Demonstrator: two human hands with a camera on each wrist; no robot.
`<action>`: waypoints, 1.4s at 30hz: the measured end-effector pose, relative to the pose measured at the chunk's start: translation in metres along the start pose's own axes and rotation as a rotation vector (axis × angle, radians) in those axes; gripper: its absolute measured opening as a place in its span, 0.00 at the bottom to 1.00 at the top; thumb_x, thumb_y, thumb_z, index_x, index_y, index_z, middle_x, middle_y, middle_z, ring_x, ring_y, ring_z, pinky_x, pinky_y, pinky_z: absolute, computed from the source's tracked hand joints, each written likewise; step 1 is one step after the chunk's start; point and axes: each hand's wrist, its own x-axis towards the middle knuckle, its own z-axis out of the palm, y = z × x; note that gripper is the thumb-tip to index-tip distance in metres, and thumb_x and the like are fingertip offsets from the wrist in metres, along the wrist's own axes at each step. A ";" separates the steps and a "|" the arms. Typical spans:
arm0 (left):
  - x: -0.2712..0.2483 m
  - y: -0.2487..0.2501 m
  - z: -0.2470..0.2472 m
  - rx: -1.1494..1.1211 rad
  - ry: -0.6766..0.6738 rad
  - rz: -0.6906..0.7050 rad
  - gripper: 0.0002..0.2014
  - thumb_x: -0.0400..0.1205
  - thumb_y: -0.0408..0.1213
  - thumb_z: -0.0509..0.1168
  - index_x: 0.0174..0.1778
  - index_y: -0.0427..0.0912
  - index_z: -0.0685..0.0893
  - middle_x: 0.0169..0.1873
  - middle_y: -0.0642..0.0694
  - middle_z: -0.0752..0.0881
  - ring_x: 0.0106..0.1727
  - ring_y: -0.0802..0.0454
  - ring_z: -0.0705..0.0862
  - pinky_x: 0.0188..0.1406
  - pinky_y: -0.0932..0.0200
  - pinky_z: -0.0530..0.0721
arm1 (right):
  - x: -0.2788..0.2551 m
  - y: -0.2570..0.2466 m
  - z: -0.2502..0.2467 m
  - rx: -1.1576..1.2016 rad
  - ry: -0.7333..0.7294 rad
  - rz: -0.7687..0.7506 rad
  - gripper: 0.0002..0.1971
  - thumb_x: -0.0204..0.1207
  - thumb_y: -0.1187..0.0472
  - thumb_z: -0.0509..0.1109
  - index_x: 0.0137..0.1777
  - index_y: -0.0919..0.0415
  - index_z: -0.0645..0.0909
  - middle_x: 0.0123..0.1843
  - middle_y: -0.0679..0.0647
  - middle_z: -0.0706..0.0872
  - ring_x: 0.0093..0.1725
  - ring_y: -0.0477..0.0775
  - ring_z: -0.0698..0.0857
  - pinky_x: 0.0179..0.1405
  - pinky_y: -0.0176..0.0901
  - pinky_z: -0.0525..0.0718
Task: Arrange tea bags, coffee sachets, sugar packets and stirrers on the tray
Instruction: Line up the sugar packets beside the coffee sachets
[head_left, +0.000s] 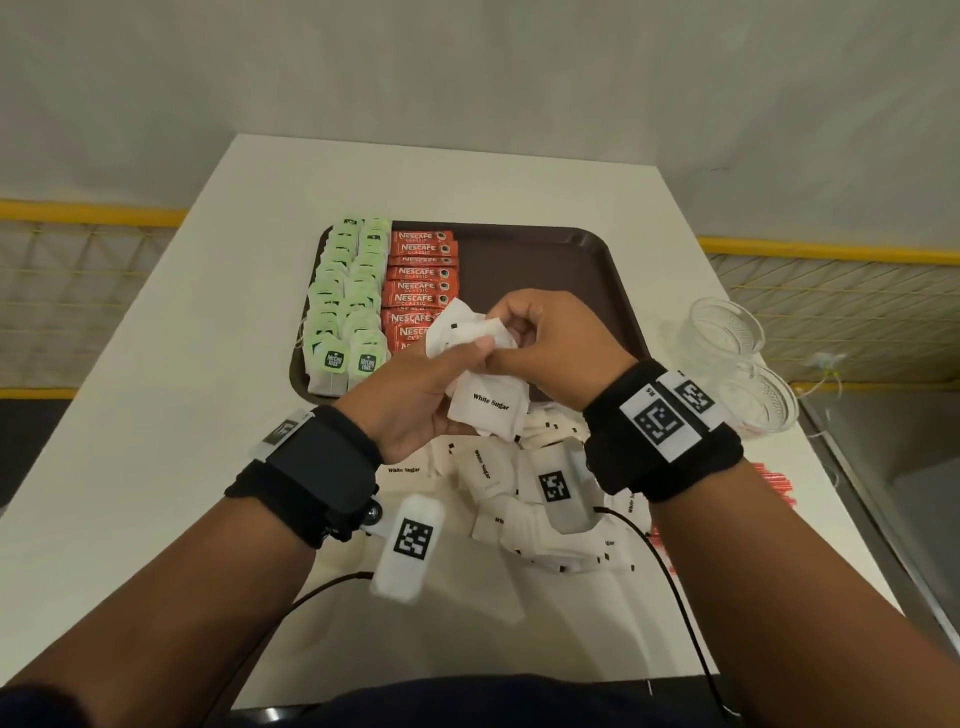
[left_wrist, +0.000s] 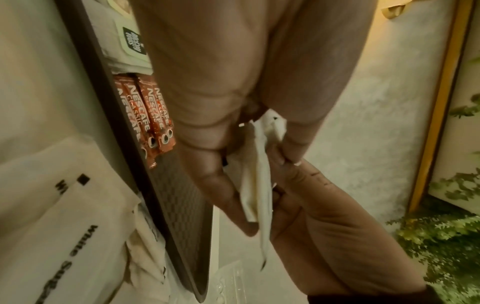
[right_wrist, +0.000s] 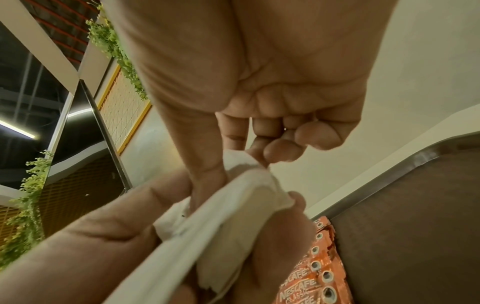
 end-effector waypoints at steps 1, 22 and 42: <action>0.001 0.000 -0.002 0.013 0.017 0.014 0.14 0.86 0.42 0.62 0.68 0.46 0.80 0.57 0.39 0.89 0.56 0.41 0.90 0.52 0.40 0.89 | 0.002 -0.001 0.001 -0.014 0.010 0.003 0.11 0.66 0.58 0.81 0.45 0.61 0.84 0.40 0.57 0.87 0.40 0.59 0.86 0.45 0.60 0.86; 0.017 0.005 -0.027 -0.187 0.121 0.120 0.13 0.88 0.33 0.60 0.68 0.41 0.77 0.59 0.35 0.88 0.60 0.36 0.88 0.52 0.39 0.90 | 0.002 0.014 0.018 0.426 0.155 0.325 0.11 0.72 0.65 0.78 0.52 0.65 0.83 0.40 0.62 0.90 0.28 0.48 0.85 0.30 0.38 0.86; 0.088 0.090 -0.106 -0.070 0.259 0.270 0.20 0.84 0.26 0.65 0.73 0.37 0.76 0.65 0.35 0.86 0.61 0.40 0.88 0.55 0.45 0.89 | 0.200 0.085 -0.032 0.141 0.217 0.516 0.08 0.70 0.64 0.80 0.42 0.58 0.83 0.38 0.54 0.86 0.35 0.49 0.82 0.34 0.38 0.78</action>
